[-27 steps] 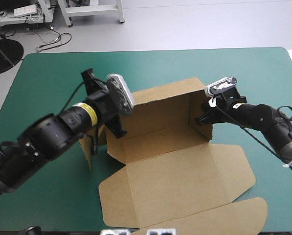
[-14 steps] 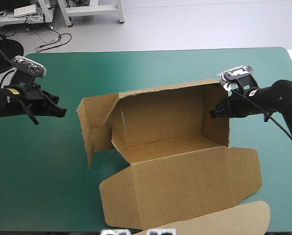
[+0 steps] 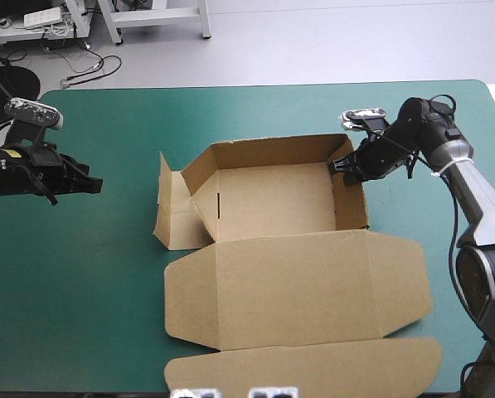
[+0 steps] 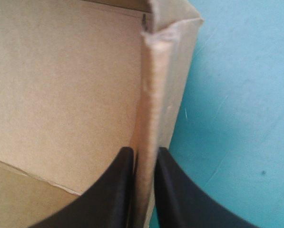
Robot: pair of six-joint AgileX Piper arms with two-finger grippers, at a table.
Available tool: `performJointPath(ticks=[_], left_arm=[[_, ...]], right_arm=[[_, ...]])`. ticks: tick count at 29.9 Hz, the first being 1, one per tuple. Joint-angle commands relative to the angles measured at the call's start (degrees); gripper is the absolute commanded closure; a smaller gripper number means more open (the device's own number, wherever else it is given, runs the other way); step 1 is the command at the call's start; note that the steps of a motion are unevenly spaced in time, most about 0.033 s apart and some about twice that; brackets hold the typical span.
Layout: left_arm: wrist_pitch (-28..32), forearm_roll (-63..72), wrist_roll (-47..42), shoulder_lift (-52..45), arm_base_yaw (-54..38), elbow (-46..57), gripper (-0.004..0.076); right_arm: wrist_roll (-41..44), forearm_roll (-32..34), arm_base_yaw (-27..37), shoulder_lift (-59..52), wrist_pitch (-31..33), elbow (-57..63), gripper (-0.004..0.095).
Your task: Fold the box
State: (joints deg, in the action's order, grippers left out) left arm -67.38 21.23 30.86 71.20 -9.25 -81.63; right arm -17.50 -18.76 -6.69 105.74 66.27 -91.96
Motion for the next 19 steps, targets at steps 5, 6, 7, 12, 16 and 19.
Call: performJointPath(ticks=[5,6,7,12,16,19], left_arm=[[2.59,2.14,-0.39,-0.94,0.0,-1.66,0.0734],[2.72,2.14,-0.39,-0.94,0.0,-1.66,0.0734],[2.72,2.14,-0.39,-0.94,0.0,-1.66,0.0734],[3.39,1.89,-0.39,-0.84,0.0,-1.66,0.0734],[3.62,0.35,-0.39,-0.84,0.0,-1.66,0.0734],[3.39,0.09,-0.39,-0.84,0.0,-1.66,0.0734]], right_arm=[[2.03,-1.14,-0.57,-3.43,5.39,-7.82,0.0212],[2.67,-1.14,-0.57,-4.23,5.39,-8.37,0.0194],[2.67,-1.27,-0.57,-5.41,5.39,-8.51,0.0194],[2.91,1.65,-0.57,-11.47,5.39,-8.12,0.0194],[3.02,4.26,-0.57,-14.96,5.39,-8.12,0.0194],[3.29,5.25,-0.57,-15.26,5.39,-8.12,0.0194]])
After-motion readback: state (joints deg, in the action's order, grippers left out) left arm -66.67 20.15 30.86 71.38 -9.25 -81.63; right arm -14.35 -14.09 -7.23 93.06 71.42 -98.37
